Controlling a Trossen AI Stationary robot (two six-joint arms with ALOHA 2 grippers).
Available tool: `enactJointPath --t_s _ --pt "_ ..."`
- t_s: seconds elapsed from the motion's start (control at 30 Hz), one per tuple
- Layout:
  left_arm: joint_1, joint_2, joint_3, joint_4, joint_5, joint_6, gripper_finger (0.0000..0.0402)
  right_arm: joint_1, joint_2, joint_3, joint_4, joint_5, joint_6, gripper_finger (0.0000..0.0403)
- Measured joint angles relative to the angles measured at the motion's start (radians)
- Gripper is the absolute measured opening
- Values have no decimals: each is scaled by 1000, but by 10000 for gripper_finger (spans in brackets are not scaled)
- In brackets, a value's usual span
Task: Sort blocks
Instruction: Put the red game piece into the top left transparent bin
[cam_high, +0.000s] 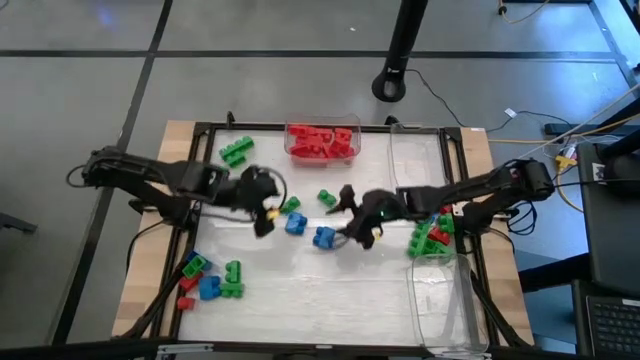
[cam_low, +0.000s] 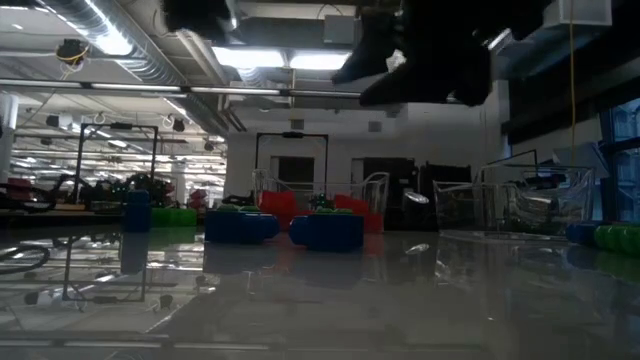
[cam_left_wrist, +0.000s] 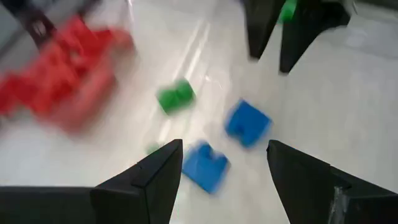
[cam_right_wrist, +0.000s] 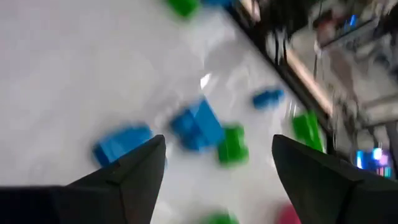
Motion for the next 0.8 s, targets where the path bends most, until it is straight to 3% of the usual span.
enactJointPath --t_s 0.43,0.8 --pt "-467 113 0 -205 5 -663 223 153 80 -71 78 26 35 293" --pt "-666 265 0 -212 271 -1141 223 155 135 -85 135 27 56 293"
